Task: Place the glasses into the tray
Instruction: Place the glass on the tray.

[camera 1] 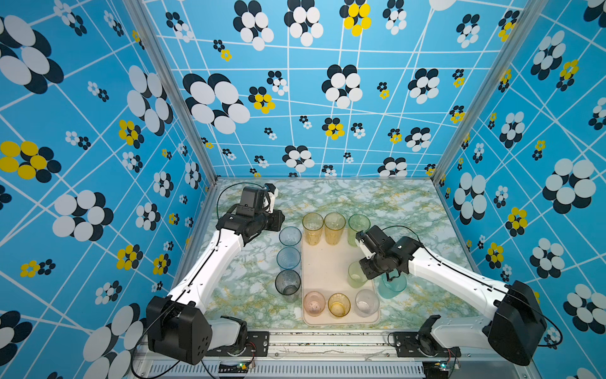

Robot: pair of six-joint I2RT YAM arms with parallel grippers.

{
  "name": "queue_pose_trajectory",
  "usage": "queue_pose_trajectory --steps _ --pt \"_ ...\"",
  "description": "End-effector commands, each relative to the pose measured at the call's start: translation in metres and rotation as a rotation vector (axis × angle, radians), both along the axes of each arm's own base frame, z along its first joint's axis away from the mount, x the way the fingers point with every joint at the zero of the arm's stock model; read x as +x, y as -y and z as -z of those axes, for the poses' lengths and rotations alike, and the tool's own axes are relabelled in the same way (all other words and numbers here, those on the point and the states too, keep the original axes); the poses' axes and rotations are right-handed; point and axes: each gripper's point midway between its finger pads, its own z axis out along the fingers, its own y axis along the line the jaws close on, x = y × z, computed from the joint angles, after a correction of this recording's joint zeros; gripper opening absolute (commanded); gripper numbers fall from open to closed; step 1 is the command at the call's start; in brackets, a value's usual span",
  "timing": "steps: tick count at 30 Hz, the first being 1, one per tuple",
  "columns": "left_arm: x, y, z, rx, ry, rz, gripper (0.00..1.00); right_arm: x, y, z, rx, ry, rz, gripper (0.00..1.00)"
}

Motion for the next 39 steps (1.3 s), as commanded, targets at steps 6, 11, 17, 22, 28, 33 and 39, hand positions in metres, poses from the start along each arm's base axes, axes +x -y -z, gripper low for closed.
queue_pose_trajectory --steps 6,11,17,22,28,33,39 --pt "-0.002 -0.001 -0.008 0.031 0.008 0.008 0.37 -0.003 0.002 0.0 -0.016 -0.014 0.004 0.15" --pt "-0.003 -0.003 -0.006 0.038 0.004 0.002 0.37 -0.002 0.001 -0.005 -0.01 -0.005 0.001 0.17" --pt "-0.004 -0.004 -0.004 0.037 0.006 -0.005 0.37 0.0 -0.002 -0.016 0.015 0.019 -0.006 0.2" --pt "-0.005 -0.005 -0.003 0.036 0.007 -0.007 0.37 0.003 -0.005 -0.033 0.055 0.061 -0.013 0.24" --pt "-0.006 -0.005 -0.004 0.034 0.015 -0.011 0.37 0.012 0.001 -0.069 0.077 0.169 0.005 0.29" --pt "-0.012 -0.007 0.004 0.057 -0.031 0.0 0.36 0.023 0.032 -0.101 0.014 0.246 0.105 0.31" --pt "-0.032 -0.006 0.014 0.091 -0.134 0.026 0.33 0.041 0.06 -0.122 0.047 0.313 0.245 0.34"
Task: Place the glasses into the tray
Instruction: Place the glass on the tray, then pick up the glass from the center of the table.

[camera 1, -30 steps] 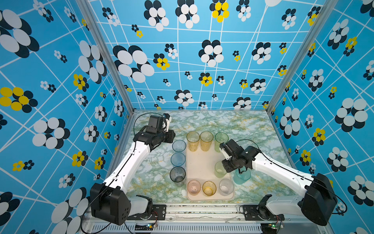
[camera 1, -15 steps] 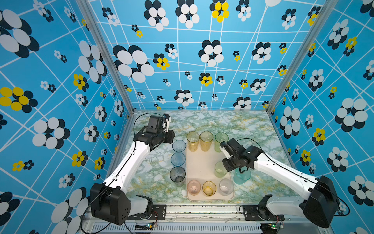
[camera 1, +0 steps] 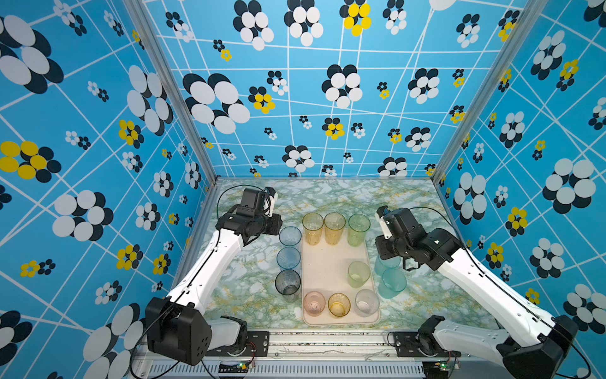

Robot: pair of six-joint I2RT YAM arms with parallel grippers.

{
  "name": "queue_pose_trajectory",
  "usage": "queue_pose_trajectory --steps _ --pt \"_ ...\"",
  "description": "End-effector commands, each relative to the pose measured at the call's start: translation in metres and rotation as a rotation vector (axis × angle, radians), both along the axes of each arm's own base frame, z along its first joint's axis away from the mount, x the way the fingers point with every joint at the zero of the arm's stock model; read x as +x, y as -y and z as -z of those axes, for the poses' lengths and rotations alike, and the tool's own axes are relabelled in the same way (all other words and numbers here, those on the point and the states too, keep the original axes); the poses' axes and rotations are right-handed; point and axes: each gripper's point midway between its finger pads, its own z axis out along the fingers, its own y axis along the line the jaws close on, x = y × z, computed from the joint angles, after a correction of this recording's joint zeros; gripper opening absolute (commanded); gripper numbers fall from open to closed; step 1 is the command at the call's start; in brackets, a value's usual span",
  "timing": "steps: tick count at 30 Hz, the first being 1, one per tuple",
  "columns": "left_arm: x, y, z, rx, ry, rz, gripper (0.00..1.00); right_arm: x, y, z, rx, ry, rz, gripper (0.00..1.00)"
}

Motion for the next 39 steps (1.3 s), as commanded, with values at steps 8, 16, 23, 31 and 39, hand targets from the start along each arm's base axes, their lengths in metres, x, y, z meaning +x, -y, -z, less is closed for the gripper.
queue_pose_trajectory --steps 8,16,23,31,39 --pt "-0.023 0.0 0.012 0.059 -0.128 0.032 0.34 0.017 0.012 -0.008 0.041 0.042 0.073 0.35" --pt "-0.013 0.005 0.028 0.123 -0.17 0.044 0.33 0.019 0.013 -0.01 0.043 0.058 0.07 0.35" --pt "-0.007 0.004 0.041 0.153 -0.194 0.044 0.3 0.014 0.021 -0.008 0.036 0.062 0.082 0.36" --pt "-0.002 0.004 0.051 0.176 -0.211 0.048 0.26 0.014 0.022 -0.006 0.035 0.06 0.085 0.36" --pt "0.003 0.007 0.057 0.189 -0.224 0.058 0.19 0.015 0.022 -0.002 0.034 0.052 0.087 0.36"
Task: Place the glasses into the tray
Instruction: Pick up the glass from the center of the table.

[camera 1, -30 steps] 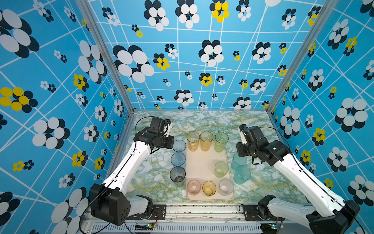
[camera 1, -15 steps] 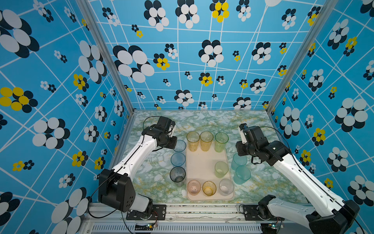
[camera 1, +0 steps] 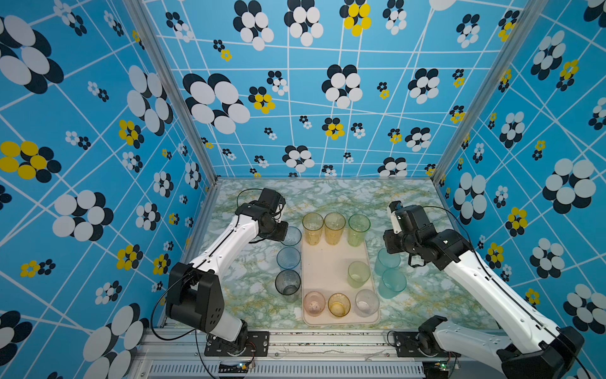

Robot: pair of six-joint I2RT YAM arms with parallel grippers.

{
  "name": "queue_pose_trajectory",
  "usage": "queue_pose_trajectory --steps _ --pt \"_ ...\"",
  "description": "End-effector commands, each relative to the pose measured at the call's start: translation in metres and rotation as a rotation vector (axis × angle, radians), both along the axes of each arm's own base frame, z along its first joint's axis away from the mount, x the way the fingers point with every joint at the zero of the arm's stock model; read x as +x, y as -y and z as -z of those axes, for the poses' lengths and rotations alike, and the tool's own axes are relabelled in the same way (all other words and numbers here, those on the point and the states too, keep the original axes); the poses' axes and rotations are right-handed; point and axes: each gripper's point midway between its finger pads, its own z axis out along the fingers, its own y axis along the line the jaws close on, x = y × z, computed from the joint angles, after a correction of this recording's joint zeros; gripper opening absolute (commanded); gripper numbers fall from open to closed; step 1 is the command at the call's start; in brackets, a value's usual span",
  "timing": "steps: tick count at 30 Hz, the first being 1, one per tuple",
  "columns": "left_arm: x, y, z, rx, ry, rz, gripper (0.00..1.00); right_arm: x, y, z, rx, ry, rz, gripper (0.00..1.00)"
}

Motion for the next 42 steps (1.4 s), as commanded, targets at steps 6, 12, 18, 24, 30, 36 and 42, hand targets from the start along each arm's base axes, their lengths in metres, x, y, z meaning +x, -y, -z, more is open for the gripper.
queue_pose_trajectory --steps 6,12,18,24,30,36,42 --pt "0.009 0.005 -0.003 0.046 0.007 0.034 0.13 0.001 0.002 0.006 0.0 -0.005 0.005 0.37" --pt "0.009 0.005 0.0 0.081 -0.009 0.049 0.08 0.002 0.004 0.009 -0.007 -0.011 0.008 0.37" --pt "0.012 0.002 -0.004 0.117 0.006 0.05 0.05 0.002 0.005 0.011 -0.009 -0.012 0.009 0.38" --pt "0.012 -0.002 -0.017 0.139 0.031 0.053 0.04 0.002 0.004 0.014 -0.005 -0.012 0.008 0.38" --pt "0.01 -0.001 -0.04 0.119 0.077 0.061 0.04 0.0 0.005 0.016 -0.001 -0.015 0.01 0.38" --pt "0.004 0.01 -0.062 0.076 0.123 0.086 0.04 -0.001 0.004 0.017 0.009 -0.011 0.009 0.38" --pt "0.0 0.027 -0.075 0.028 0.147 0.124 0.04 -0.003 0.005 0.018 0.01 -0.012 0.009 0.38"
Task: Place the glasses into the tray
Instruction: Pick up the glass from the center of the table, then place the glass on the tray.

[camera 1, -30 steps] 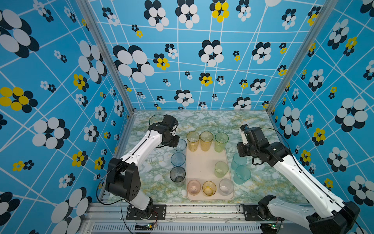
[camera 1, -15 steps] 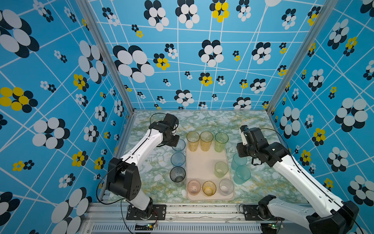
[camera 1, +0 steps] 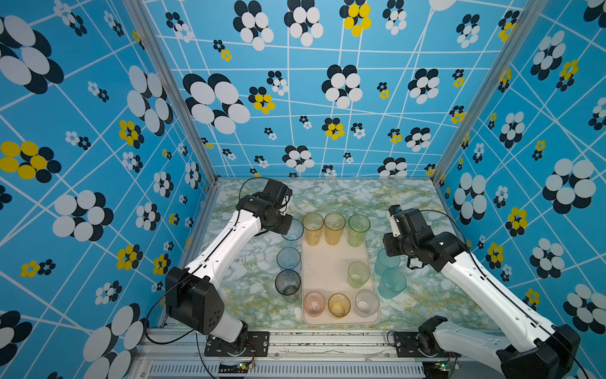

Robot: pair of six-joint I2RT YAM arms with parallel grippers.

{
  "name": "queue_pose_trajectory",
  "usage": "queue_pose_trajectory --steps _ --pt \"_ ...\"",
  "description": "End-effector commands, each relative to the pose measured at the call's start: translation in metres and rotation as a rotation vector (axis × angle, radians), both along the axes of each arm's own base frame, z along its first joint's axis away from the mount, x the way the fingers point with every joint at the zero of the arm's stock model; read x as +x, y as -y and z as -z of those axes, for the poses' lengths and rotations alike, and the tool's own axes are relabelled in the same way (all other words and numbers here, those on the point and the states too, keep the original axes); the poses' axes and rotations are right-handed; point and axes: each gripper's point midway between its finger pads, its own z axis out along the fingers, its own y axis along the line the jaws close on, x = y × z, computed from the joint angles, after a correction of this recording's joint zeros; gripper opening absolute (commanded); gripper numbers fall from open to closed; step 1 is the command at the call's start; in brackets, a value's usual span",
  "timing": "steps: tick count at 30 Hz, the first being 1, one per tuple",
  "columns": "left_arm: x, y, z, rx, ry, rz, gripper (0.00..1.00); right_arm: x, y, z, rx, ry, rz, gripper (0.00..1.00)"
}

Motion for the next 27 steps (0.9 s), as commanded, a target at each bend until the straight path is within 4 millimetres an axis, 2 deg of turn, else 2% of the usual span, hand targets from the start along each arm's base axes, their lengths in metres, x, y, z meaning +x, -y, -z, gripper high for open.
queue_pose_trajectory --steps 1,8,14,27 --pt "-0.006 0.014 -0.022 -0.05 0.035 0.04 0.04 -0.001 0.001 -0.003 0.019 0.016 0.001 0.38" --pt "-0.015 0.038 -0.019 -0.107 0.01 0.095 0.04 -0.005 0.003 -0.002 0.018 0.014 0.003 0.38" --pt "-0.027 0.058 -0.005 -0.135 -0.038 0.139 0.04 -0.006 0.003 -0.001 0.02 0.011 0.001 0.38" --pt "-0.025 0.099 0.005 -0.157 -0.06 0.227 0.04 -0.007 0.002 0.001 0.027 0.0 0.0 0.38"
